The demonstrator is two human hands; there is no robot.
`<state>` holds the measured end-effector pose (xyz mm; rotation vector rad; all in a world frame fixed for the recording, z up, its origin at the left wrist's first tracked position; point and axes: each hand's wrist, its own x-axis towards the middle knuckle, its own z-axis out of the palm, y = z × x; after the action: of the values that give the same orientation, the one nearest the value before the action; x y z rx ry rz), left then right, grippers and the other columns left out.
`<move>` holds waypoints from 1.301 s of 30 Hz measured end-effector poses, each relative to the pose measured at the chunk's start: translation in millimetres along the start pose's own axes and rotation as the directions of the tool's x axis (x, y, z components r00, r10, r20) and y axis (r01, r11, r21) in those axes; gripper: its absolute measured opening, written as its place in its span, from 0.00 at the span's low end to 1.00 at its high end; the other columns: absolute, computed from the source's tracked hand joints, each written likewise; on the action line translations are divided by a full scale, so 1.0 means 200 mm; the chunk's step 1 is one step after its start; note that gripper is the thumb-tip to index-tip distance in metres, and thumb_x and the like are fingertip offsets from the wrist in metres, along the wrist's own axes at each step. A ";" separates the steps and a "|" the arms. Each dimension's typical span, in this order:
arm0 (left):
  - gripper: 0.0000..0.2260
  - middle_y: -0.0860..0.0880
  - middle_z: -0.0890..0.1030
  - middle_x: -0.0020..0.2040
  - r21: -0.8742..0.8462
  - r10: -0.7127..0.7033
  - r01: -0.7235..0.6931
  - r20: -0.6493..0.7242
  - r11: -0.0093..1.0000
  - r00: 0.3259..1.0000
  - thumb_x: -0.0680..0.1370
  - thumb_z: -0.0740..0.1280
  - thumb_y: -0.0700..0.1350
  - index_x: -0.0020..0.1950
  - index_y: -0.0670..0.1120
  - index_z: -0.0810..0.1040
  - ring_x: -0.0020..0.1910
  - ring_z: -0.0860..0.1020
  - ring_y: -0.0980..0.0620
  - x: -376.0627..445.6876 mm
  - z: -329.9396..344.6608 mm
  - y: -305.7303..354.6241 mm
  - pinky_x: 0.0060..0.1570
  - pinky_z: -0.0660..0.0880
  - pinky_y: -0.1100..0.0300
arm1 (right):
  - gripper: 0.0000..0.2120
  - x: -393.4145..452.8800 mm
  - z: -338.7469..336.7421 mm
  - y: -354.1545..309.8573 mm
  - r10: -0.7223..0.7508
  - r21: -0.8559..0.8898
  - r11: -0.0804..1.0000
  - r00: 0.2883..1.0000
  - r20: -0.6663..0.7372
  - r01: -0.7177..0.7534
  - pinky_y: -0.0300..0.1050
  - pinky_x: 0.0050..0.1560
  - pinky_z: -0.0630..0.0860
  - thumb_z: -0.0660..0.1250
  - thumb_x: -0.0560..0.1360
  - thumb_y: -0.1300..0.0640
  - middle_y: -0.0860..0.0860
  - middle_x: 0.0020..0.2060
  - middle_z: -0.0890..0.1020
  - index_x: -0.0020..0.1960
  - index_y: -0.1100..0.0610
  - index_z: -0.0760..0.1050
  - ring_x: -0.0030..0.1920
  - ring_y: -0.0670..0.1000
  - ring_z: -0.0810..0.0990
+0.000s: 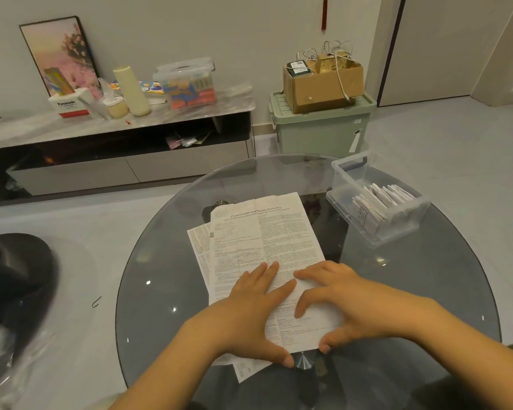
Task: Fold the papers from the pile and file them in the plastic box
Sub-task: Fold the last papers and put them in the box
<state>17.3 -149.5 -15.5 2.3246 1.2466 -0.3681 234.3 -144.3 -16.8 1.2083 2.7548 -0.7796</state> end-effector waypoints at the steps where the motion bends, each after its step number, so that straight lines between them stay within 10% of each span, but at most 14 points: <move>1: 0.48 0.55 0.29 0.74 0.006 0.001 -0.001 -0.002 1.000 1.000 0.70 0.68 0.65 0.75 0.59 0.36 0.72 0.28 0.55 0.00 0.00 0.00 0.69 0.32 0.57 | 0.23 0.00 0.00 -0.01 -0.009 -0.003 1.000 1.000 -0.005 0.009 0.41 0.71 0.49 0.70 0.69 0.40 0.41 0.73 0.52 0.61 0.39 0.69 0.72 0.45 0.46; 10: 0.39 0.55 0.34 0.76 0.002 0.037 -0.037 -0.047 0.999 0.998 0.75 0.65 0.60 0.76 0.60 0.42 0.73 0.31 0.55 -0.03 0.01 0.05 0.71 0.33 0.57 | 0.11 0.03 0.04 -0.02 -0.065 0.002 0.998 0.991 -0.120 0.066 0.37 0.70 0.53 0.67 0.72 0.44 0.42 0.69 0.64 0.53 0.44 0.75 0.69 0.44 0.55; 20: 0.08 0.61 0.66 0.70 -0.202 0.014 -0.049 -0.171 0.978 0.985 0.78 0.62 0.51 0.53 0.54 0.79 0.69 0.63 0.62 -0.07 -0.08 0.01 0.65 0.61 0.67 | 0.09 0.04 -0.01 0.01 -0.031 0.107 0.993 0.993 -0.117 0.043 0.35 0.67 0.57 0.66 0.73 0.42 0.37 0.63 0.70 0.49 0.44 0.78 0.64 0.38 0.61; 30: 0.06 0.63 0.81 0.46 -0.488 -0.116 -0.020 -0.248 0.873 0.962 0.77 0.65 0.51 0.42 0.54 0.80 0.43 0.77 0.65 -0.10 -0.14 -0.03 0.45 0.76 0.64 | 0.11 0.03 -0.06 0.04 0.061 0.239 0.971 0.980 -0.190 -0.014 0.42 0.53 0.74 0.66 0.68 0.43 0.38 0.46 0.81 0.48 0.45 0.78 0.49 0.40 0.77; 34: 0.10 0.60 0.73 0.29 -0.525 -0.123 -0.018 -0.232 0.851 0.965 0.77 0.67 0.49 0.36 0.48 0.77 0.30 0.70 0.62 -0.14 -0.20 -0.09 0.33 0.65 0.70 | 0.06 0.02 -0.12 0.06 0.134 0.367 0.930 0.949 -0.286 -0.021 0.49 0.49 0.77 0.67 0.72 0.47 0.43 0.41 0.82 0.45 0.49 0.79 0.43 0.45 0.80; 39: 0.11 0.52 0.85 0.46 -0.785 -0.218 -0.020 -0.196 0.619 0.956 0.73 0.71 0.50 0.47 0.42 0.82 0.46 0.82 0.54 -0.18 -0.25 -0.16 0.49 0.79 0.61 | 0.06 0.04 -0.16 0.08 0.315 0.652 0.758 0.884 -0.346 -0.015 0.45 0.50 0.78 0.69 0.73 0.55 0.38 0.43 0.84 0.48 0.46 0.79 0.45 0.41 0.82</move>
<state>-29.3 -133.6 34.4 1.5542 1.3069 0.4357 246.2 -114.7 3.2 1.9334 2.6962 -1.7053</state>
